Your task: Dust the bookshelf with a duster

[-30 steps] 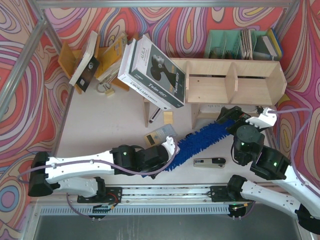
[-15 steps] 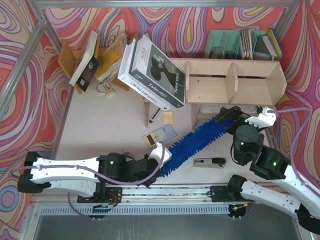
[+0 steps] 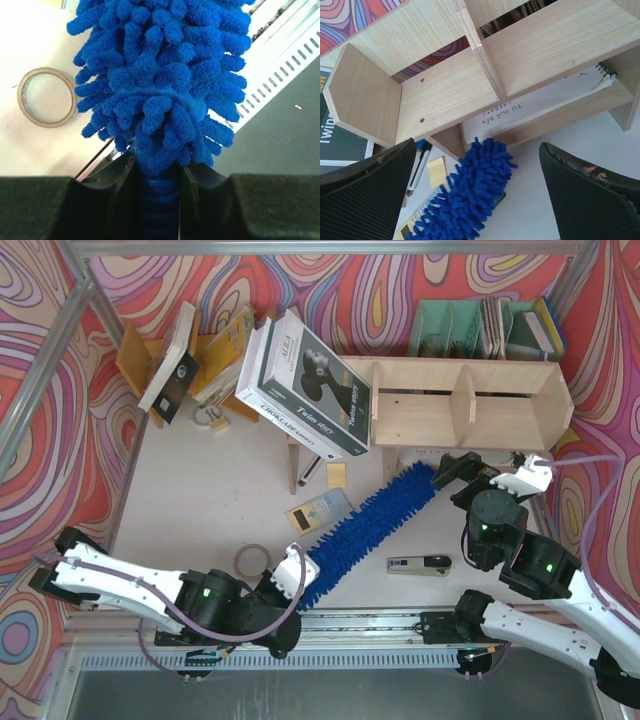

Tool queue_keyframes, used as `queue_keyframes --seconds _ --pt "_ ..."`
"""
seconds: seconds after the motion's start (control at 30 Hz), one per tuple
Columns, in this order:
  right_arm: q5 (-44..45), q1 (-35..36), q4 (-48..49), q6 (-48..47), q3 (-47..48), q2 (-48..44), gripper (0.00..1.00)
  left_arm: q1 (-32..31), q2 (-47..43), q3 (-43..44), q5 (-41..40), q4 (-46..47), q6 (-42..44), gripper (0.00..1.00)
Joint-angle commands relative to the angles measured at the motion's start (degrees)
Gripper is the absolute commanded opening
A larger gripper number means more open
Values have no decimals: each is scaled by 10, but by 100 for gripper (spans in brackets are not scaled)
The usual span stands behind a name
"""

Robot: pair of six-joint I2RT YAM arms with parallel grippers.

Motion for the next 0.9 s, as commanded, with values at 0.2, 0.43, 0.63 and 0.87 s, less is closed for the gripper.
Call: queue_keyframes --seconds 0.2,0.43,0.63,0.87 --pt "5 -2 11 5 -2 -3 99 -55 -23 20 -125 -156 -205 0" --pt "5 -2 9 6 -1 -4 99 -80 -28 9 -122 -226 -283 0" --pt "5 -2 3 9 2 0 99 -98 -70 -14 -111 -249 -335 0" --pt "6 -2 10 10 -1 7 99 -132 -63 1 -121 -323 -398 0"
